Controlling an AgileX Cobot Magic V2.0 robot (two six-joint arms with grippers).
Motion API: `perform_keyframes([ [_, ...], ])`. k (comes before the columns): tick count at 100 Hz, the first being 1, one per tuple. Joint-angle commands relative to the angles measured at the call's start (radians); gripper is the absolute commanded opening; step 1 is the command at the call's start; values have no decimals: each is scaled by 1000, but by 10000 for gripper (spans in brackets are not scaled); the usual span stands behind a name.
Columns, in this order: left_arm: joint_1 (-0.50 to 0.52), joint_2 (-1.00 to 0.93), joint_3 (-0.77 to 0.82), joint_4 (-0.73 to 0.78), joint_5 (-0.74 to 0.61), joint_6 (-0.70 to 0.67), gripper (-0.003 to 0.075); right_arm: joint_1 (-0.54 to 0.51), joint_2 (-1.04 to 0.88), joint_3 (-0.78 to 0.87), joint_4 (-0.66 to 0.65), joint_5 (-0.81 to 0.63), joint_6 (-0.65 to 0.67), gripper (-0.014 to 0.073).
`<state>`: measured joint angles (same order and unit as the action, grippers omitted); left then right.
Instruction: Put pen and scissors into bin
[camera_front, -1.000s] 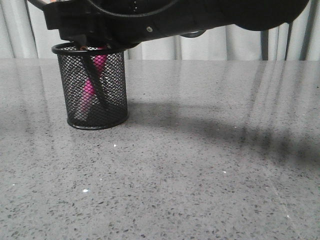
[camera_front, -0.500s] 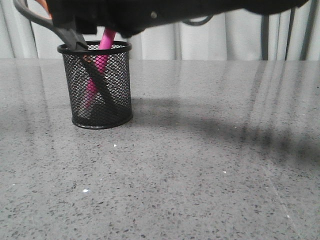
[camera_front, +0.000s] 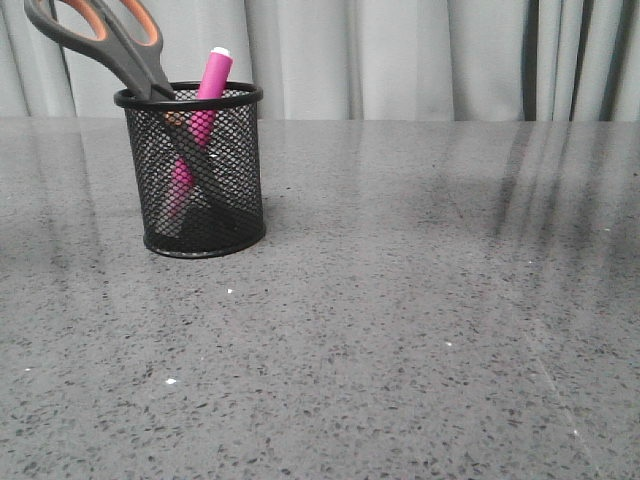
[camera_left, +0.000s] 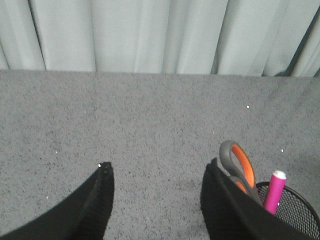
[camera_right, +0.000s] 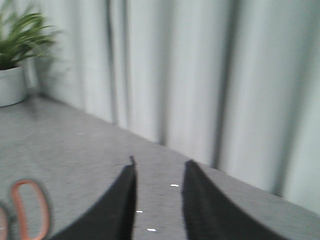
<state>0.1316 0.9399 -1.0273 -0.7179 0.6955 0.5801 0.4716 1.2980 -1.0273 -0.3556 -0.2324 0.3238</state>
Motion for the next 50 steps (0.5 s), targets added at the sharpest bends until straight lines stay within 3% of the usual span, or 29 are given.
perform_keyframes([
  [1, 2, -29, -23, -42, -93, -12, 294, -56, -105, -25, 22, 49, -5, -16],
  [5, 2, -35, -16, -42, -113, -12, 249, -82, -138, -23, 22, 94, -5, -78],
  [23, 2, -125, 78, -42, -250, -1, -23, -194, -289, 74, 22, 104, -5, -67],
  [50, 2, -378, 362, -42, -471, 102, -21, -360, -545, 415, 31, -79, -5, -67],
])
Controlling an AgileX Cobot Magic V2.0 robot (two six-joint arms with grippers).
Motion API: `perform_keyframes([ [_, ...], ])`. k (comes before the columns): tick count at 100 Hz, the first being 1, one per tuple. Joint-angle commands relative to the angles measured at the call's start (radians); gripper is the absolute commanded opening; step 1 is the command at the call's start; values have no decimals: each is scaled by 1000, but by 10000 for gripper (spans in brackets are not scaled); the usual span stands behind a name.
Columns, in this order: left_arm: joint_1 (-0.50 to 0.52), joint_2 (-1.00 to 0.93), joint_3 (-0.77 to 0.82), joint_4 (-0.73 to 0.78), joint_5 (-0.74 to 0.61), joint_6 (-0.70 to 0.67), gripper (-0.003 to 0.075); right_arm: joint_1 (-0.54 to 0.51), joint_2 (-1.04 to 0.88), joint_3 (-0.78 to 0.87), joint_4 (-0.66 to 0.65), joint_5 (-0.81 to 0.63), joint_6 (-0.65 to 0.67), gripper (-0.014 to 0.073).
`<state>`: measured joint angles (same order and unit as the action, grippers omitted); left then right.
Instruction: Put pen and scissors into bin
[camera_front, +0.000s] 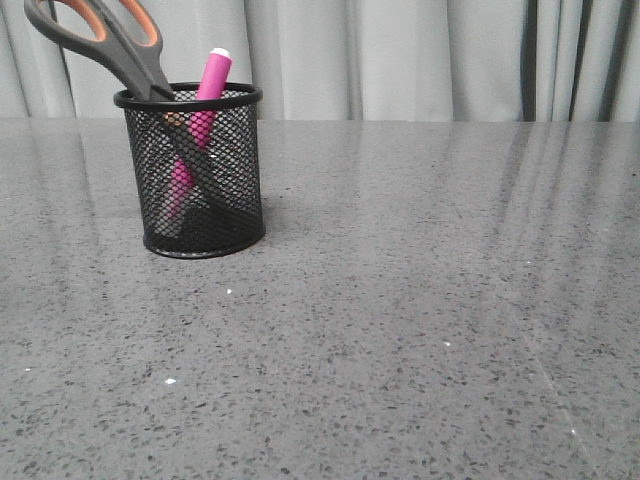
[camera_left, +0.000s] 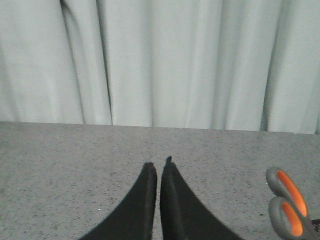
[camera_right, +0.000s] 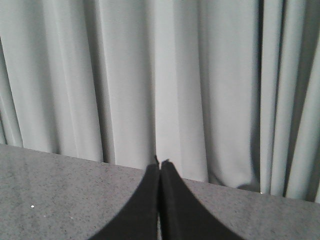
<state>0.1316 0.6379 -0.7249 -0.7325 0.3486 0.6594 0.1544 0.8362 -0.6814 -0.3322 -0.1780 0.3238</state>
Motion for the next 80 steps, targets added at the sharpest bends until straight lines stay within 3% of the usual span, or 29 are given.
perform_keyframes([
  [1, 2, -84, 67, -27, -129, 23, -21, -46, -97, 79, 7, -141, -5, -67],
  [14, 2, -221, 211, -27, -193, 23, -21, -101, -219, 247, 48, -156, -5, -67],
  [37, -47, -391, 366, -27, -192, 23, -21, -167, -446, 452, 96, -109, -5, -66],
  [55, -123, -411, 387, -17, -178, 23, -21, -183, -554, 488, 94, 12, -5, -67],
  [80, -137, -411, 387, -17, -187, 23, -21, -183, -577, 488, 94, 39, -5, -68],
])
